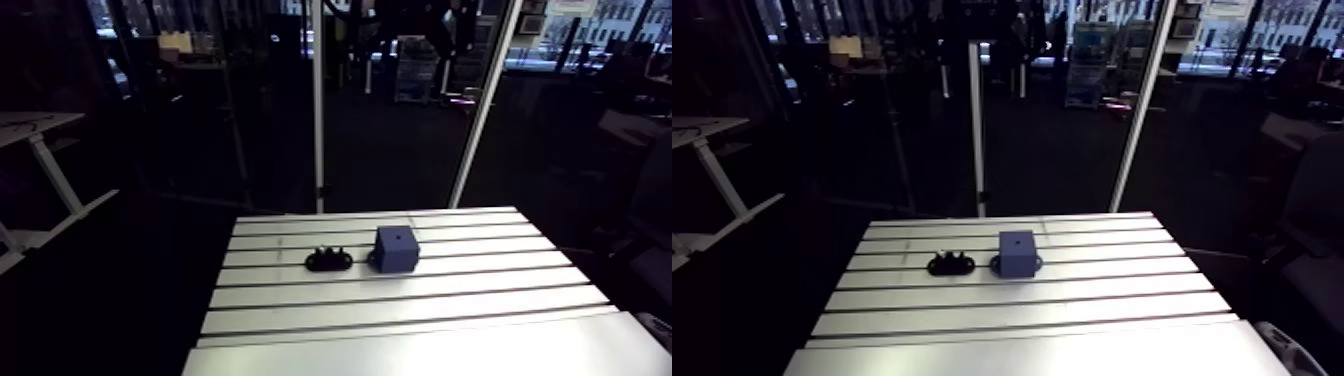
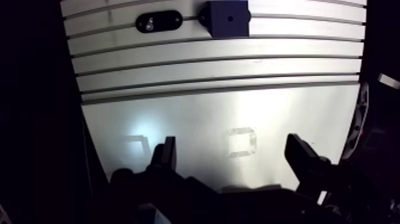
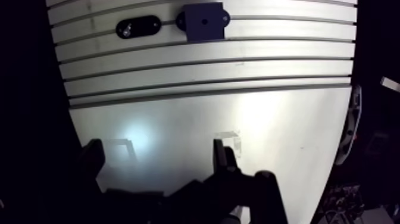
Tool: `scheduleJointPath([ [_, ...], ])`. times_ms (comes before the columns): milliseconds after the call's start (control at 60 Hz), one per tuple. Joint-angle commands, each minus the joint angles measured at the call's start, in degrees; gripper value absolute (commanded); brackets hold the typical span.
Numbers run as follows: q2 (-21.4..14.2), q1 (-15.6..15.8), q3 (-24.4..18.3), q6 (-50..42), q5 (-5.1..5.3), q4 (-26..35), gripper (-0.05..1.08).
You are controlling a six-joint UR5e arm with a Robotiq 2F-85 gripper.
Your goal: Pick up the M10 bolt and insert it into the hole until fully seated.
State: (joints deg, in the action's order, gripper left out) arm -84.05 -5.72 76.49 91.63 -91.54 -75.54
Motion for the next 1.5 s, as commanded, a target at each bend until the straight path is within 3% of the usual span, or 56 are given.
scheduleJointPath([
  [17, 2.3, 1.7, 0.6, 0.4, 1.41, -3.2, 0.01],
  [717, 2.1, 2.5, 0.6, 0.7, 1.32, -3.3, 0.01],
  [1500, 1.7, 3.7, 1.5, 0.1, 0.44, -5.2, 0.01],
])
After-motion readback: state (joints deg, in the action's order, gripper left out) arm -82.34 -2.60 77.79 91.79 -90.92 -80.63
